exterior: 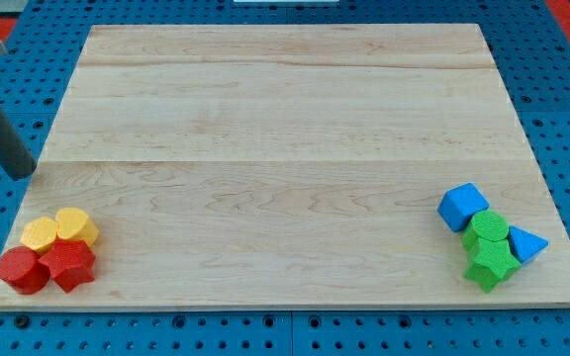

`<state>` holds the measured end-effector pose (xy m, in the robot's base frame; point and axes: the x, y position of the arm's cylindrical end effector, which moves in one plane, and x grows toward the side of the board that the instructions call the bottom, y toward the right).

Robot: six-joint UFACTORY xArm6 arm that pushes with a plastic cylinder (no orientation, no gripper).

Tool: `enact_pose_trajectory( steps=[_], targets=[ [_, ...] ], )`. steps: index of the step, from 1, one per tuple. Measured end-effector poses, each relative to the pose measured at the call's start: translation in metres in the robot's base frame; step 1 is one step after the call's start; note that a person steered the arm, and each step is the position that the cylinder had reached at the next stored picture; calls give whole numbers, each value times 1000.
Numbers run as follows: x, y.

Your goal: Slide the group of blocks a bit up

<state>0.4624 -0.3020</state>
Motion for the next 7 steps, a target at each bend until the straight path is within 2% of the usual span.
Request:
enact_pose_trajectory(
  steps=[5, 7],
  targets=[
    [64, -3],
    [76, -2]
  ],
)
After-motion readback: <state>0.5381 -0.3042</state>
